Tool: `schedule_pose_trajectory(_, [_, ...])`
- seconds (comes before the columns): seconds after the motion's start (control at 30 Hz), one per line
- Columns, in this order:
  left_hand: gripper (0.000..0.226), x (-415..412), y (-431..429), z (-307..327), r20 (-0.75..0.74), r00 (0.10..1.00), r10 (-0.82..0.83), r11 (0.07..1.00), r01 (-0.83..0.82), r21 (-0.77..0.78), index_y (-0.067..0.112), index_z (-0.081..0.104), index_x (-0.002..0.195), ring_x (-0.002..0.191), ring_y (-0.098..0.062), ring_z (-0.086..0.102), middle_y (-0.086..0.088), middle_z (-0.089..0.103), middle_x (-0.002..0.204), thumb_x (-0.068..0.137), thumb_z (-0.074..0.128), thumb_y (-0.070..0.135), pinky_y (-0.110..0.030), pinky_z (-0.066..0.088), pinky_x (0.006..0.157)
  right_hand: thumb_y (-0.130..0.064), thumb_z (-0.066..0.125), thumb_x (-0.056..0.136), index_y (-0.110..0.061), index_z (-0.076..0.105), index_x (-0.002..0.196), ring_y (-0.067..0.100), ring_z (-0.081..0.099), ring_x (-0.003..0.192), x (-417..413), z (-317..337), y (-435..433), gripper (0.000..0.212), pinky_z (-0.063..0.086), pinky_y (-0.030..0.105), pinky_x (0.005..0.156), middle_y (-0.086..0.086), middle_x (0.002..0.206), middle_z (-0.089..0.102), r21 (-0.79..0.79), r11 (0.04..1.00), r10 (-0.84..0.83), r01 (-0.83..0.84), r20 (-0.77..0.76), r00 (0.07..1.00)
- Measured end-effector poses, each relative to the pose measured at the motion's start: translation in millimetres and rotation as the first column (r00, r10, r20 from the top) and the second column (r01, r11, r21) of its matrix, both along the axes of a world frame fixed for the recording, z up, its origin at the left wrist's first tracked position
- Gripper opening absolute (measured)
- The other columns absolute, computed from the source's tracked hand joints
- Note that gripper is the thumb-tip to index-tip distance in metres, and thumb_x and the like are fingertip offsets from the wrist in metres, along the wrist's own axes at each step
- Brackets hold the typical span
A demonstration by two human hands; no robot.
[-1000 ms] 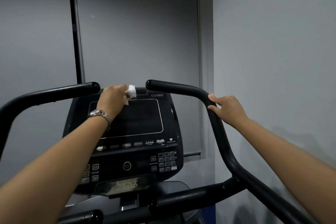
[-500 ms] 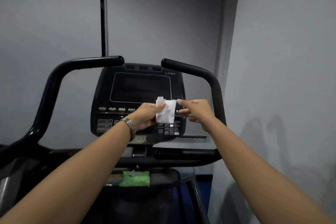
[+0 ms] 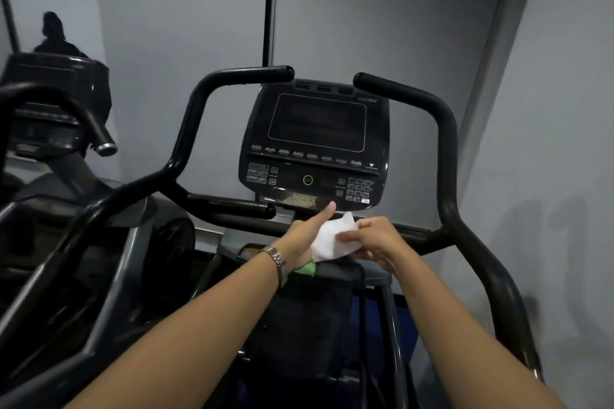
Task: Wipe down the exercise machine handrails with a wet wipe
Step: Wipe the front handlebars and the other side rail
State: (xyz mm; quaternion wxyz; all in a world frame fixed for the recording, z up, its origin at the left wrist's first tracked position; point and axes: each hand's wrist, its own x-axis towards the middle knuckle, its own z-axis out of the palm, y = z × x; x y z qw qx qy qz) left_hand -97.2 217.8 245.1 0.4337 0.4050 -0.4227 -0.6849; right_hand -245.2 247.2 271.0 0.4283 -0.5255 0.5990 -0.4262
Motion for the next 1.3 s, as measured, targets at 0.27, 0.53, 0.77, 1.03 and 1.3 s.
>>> schedule_pose_trajectory(0.27, [0.015,43,43,-31,0.408,0.775,0.483,0.869,-0.369,-0.328,0.007,0.066,0.088,0.087,-0.024,0.064,-0.012,0.068,0.092,0.075,0.072,0.002,-0.029,0.052,0.073,-0.001,0.064,0.082,-0.003,0.059,0.077,0.034,0.066,0.079,50,-41,19,0.008,0.059,0.039,0.063,0.021,0.089,0.064,0.05,0.98,-0.193,0.19,0.066,0.979])
schedule_pose_trajectory(0.53, [0.014,98,95,-31,0.634,0.612,0.473,0.821,-0.046,-0.569,0.006,0.069,0.074,0.059,-0.01,0.058,0.001,0.061,0.062,0.081,0.056,0.008,-0.012,0.039,0.044,-0.025,0.06,0.092,-0.005,0.062,0.098,0.025,0.059,0.07,153,-54,51,0.021,0.053,0.037,0.06,0.014,0.082,0.063,0.236,0.972,-0.12,-0.017,0.552,0.825])
schedule_pose_trajectory(0.77, [0.024,162,108,-21,0.753,0.608,0.252,0.809,0.294,-0.509,0.014,0.071,0.107,0.096,-0.011,0.065,-0.004,0.072,0.102,0.084,0.064,0.016,-0.027,0.052,0.089,0.0,0.052,0.094,0.004,0.058,0.095,0.022,0.061,0.047,193,-63,47,0.007,0.049,0.027,0.036,0.016,0.078,0.059,0.295,0.947,-0.285,0.131,0.574,0.768])
schedule_pose_trajectory(1.03, [0.022,222,100,11,0.849,0.377,0.371,0.685,0.506,-0.524,0.013,0.07,0.107,0.094,-0.014,0.065,-0.003,0.071,0.102,0.088,0.06,0.015,-0.025,0.051,0.085,-0.004,0.045,0.098,0.009,0.043,0.132,0.039,0.045,0.128,202,-48,50,0.036,0.047,0.04,0.084,0.027,0.138,0.046,0.19,0.977,-0.197,0.095,0.635,0.747])
schedule_pose_trajectory(1.3, [0.02,266,72,67,0.804,0.167,0.571,0.664,0.482,-0.572,0.013,0.069,0.103,0.071,-0.019,0.064,-0.007,0.07,0.089,0.09,0.056,0.02,-0.03,0.056,0.068,0.006,0.056,0.089,0.004,0.051,0.126,0.03,0.063,0.085,198,-6,16,0.037,0.048,0.04,0.058,0.02,0.128,0.057,0.13,0.982,-0.188,0.137,0.624,0.758])
